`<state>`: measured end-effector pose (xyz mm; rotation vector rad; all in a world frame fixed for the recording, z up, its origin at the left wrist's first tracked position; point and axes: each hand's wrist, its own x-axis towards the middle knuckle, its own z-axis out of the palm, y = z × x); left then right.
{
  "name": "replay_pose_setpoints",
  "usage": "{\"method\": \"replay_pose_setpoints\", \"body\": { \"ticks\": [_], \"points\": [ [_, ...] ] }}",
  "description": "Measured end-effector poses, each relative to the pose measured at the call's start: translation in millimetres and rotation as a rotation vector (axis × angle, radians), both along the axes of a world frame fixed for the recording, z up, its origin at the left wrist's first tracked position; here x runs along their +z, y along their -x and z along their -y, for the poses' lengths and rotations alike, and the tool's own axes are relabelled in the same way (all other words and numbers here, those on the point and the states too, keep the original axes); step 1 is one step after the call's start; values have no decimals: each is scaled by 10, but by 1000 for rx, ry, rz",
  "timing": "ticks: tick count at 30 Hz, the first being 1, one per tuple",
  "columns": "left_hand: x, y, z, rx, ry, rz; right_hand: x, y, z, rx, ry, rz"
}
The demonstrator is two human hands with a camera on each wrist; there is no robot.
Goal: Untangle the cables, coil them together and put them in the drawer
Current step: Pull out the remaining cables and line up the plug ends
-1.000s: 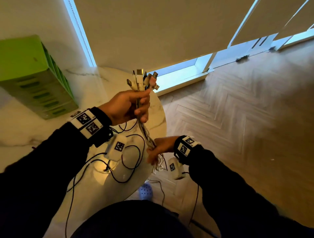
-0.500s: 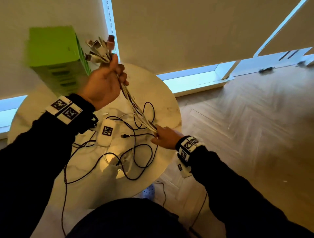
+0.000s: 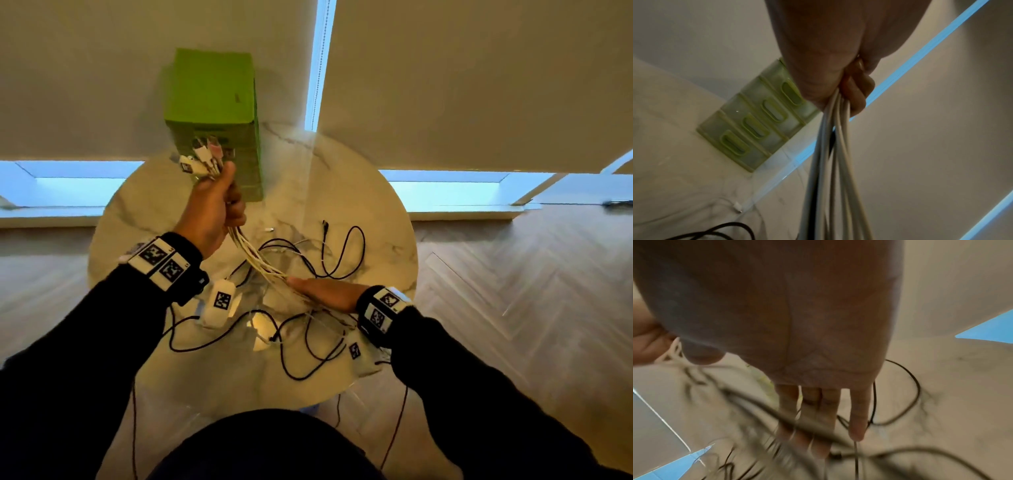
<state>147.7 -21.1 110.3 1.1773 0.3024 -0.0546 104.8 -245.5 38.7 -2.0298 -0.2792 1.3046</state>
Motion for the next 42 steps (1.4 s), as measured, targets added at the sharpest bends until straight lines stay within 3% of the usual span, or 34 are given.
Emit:
{"method": "replay_pose_setpoints", "body": {
  "ticks": [4,10,13,18,22,25,28,31,34,38,42],
  "points": [
    [-124,53,-205,34,-17,-13,188,-468,-90,-43,2,-17],
    [-309,108,-441,137,10,-70,-237,-1066,-693,120,156,335],
    [-404,158,-510,141,-2,-109,-462,-1155,-1067,137,170,355],
    [-583,246,-637,166,-7,-143,-841,-1206,-1531,64,351,367],
    [-689,306,-707,160,-19,-174,-1016,-1274,-1612,-29,449,393],
    [-760,343,-771,163,-15,-182,-1086,-1332,-1587,-41,413,436],
    [-853,337,-803,194,-9,-175,-956,-1397,-1456,-138,298,564],
    [-948,315,-771,243,-14,-174,-687,-1364,-1272,-331,-23,682],
    [-984,288,-682,276,14,-173,-325,-1143,-1166,-428,-306,654],
    [-915,248,-531,240,73,-145,46,-747,-1105,-235,-385,726],
    [-865,272,-413,104,79,-84,54,-488,-1082,40,-123,989]
  ]
}}
